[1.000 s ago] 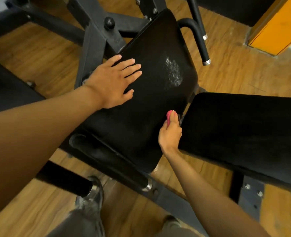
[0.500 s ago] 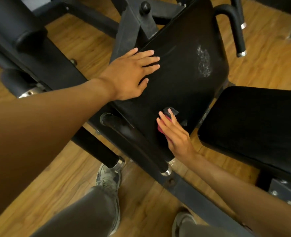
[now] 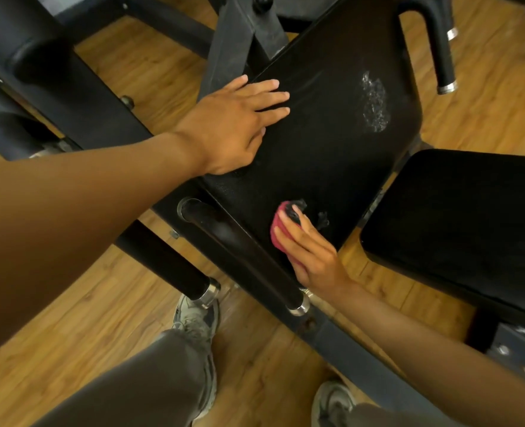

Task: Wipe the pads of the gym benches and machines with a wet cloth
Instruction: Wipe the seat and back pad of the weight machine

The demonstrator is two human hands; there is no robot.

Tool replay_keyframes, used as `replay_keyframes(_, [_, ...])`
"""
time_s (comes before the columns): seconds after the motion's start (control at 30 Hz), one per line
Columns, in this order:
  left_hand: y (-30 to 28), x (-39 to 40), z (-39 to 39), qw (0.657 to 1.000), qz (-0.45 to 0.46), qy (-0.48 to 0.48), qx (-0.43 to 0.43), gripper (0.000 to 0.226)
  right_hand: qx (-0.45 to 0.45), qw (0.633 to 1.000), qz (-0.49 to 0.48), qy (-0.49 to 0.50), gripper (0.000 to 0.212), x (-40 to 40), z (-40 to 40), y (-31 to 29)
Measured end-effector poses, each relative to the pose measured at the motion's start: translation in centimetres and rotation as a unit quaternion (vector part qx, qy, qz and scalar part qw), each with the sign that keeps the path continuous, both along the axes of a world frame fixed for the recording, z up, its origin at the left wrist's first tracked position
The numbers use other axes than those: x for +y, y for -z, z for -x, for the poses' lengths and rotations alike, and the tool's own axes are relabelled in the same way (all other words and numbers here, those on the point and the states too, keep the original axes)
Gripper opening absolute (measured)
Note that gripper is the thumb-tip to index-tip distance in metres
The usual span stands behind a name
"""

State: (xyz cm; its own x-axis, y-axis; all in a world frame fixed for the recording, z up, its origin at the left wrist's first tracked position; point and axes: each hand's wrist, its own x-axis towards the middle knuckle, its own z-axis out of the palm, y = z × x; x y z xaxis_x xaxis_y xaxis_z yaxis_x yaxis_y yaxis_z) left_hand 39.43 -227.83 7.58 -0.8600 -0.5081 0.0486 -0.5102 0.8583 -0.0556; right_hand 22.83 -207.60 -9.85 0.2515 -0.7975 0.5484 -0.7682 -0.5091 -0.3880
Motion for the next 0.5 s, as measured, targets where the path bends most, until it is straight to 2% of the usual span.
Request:
replay_keyframes(0.1, [0.2,-0.1,0.0,1.000,0.006,0.001,0.002,0.054,0.054,0.998,-0.041,0.017,0.054,3.7,2.1,3.0])
replay_keyframes(0.17, [0.2,-0.2,0.0,1.000,0.007,0.001,0.006,0.055,0.066,0.996,-0.059,0.028,0.046,4.3,2.9,3.7])
replay_keyframes(0.23, [0.3,-0.2,0.0,1.000,0.009,-0.001,0.008,0.055,0.059,0.995,-0.064,0.037,0.039,3.7,2.8,3.2])
replay_keyframes(0.33, [0.4,-0.2,0.0,1.000,0.010,-0.003,0.006,0.055,0.057,0.997,-0.037,0.039,0.042,1.2,3.2,0.9])
replay_keyframes(0.5, [0.2,-0.1,0.1,1.000,0.011,-0.005,0.001,0.055,-0.092,0.978,-0.068,0.172,0.050,-8.2,6.3,-4.0])
